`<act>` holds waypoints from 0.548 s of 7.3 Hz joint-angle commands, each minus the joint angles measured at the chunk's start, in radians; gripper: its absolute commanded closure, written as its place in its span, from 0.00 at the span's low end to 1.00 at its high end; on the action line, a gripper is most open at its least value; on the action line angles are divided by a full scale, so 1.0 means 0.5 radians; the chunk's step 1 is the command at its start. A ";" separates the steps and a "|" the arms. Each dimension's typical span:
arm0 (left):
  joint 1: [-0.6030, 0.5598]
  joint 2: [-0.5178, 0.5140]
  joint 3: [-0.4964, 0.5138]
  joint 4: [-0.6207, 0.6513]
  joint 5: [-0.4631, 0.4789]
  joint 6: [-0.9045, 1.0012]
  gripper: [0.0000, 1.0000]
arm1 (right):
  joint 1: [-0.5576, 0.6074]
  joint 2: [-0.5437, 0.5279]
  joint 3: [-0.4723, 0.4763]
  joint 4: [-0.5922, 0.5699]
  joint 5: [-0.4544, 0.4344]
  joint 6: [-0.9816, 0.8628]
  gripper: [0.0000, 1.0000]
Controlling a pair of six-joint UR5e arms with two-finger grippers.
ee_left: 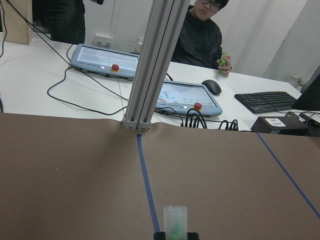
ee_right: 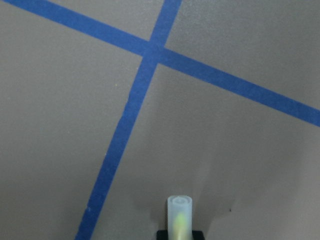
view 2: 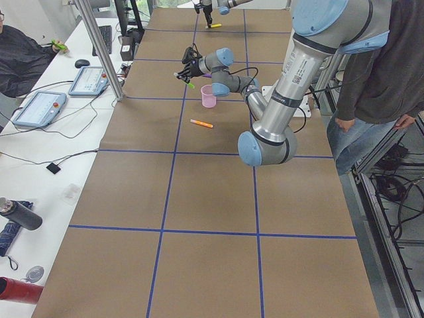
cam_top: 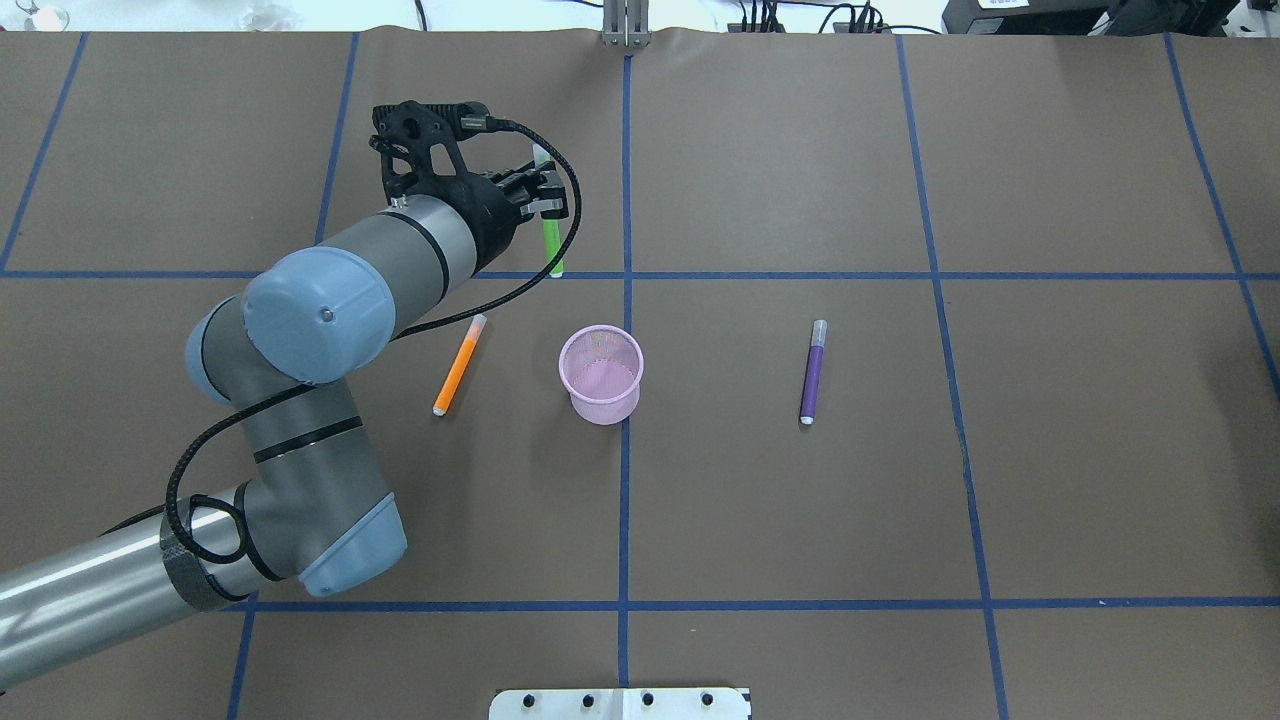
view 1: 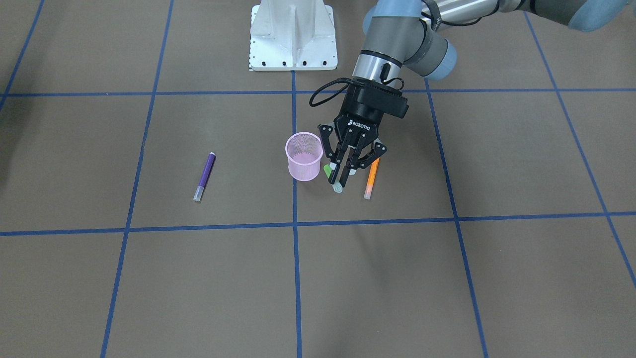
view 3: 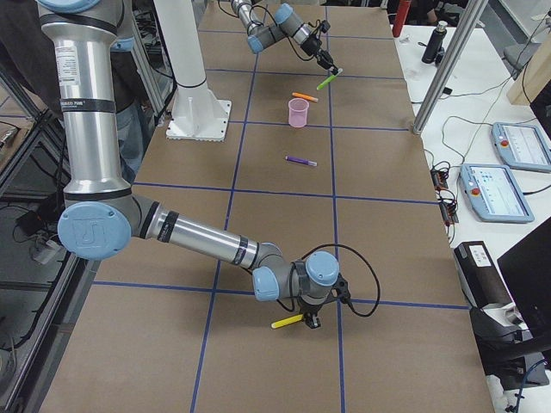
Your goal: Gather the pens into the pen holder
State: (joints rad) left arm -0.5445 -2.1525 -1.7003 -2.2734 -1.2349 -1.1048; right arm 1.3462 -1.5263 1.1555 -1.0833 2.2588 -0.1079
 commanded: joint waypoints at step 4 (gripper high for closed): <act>0.085 -0.027 0.008 0.006 0.046 0.001 1.00 | 0.191 0.064 0.113 -0.027 0.280 0.022 1.00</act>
State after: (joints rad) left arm -0.5228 -2.1645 -1.6949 -2.2704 -1.2281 -1.1045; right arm 1.4147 -1.5086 1.2058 -1.0923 2.3367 -0.0980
